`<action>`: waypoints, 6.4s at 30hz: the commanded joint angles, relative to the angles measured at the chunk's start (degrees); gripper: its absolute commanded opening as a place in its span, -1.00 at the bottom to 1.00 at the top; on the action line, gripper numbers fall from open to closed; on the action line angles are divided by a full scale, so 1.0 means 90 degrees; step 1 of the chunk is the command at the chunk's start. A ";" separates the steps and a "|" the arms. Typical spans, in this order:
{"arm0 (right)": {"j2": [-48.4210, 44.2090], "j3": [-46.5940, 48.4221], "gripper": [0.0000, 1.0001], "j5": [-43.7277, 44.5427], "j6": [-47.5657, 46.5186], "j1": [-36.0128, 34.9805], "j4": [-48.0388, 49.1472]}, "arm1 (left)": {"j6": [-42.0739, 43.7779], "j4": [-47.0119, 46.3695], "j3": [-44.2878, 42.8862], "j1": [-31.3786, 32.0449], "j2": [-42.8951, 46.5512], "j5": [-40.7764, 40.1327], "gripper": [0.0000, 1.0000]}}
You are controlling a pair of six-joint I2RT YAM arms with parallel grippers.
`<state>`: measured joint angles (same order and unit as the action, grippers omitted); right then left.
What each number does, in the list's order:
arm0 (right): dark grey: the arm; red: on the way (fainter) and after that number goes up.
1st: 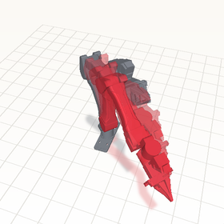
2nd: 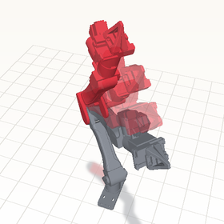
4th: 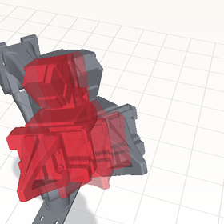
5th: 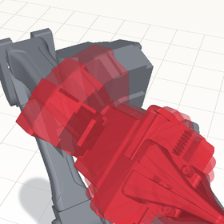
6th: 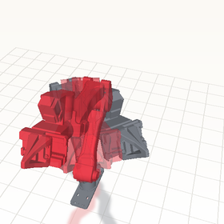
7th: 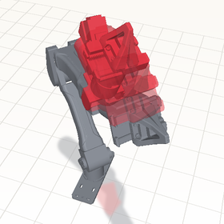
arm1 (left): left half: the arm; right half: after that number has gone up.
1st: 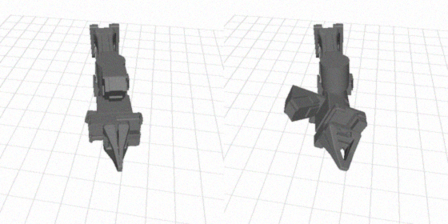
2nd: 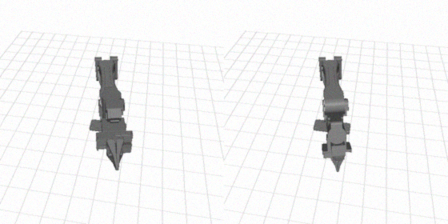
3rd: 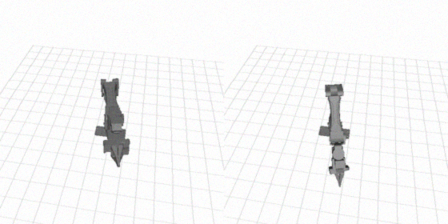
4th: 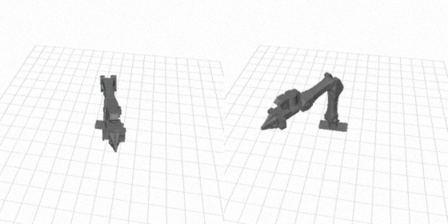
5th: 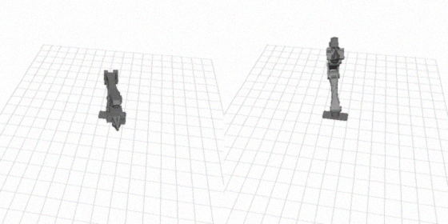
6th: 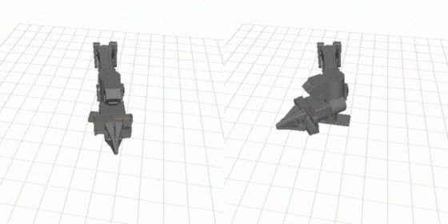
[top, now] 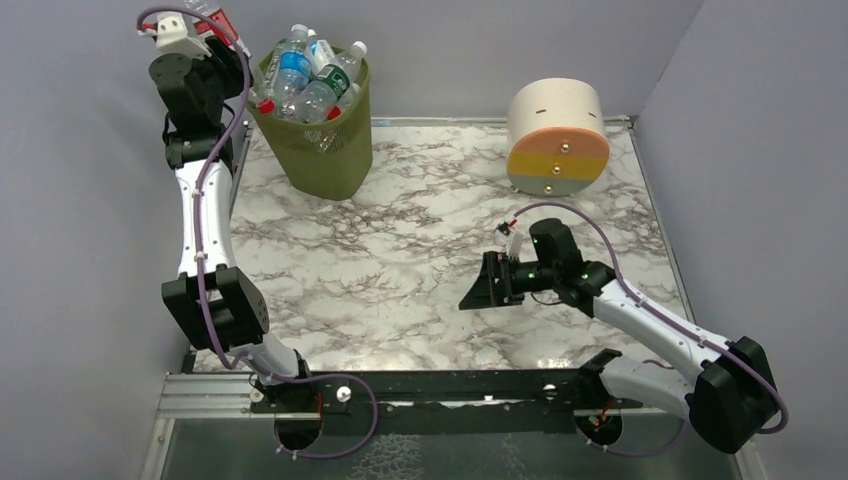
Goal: Put the plastic bottles in the bin
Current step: Place the plastic bottle in the trash bin, then reset both arms
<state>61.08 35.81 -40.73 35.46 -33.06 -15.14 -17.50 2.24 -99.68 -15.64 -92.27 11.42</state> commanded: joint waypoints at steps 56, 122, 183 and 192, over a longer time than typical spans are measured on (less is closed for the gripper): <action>0.0352 -0.0442 0.93 0.0047 0.0113 -0.0028 0.0621 | 0.1540 -0.2012 0.1878 0.0838 -0.0109 -0.1747 0.27; -0.1131 0.0564 0.99 0.2474 -0.0530 -0.0028 -0.0912 | 0.0101 0.1625 0.4447 0.0739 0.4093 -0.0755 0.98; 0.2768 -0.2321 0.99 0.6776 -0.3012 0.3019 0.8772 | 0.1780 -0.6065 0.8428 0.1577 0.0292 -0.1163 0.98; 0.2787 -0.2582 0.99 0.5664 -0.3626 0.2923 0.9341 | 0.1817 -0.6120 0.8541 0.1657 0.0398 -0.1262 0.98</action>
<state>86.83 15.09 15.05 6.11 -6.20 60.58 -1.98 -49.87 -22.92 -1.06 -89.17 0.43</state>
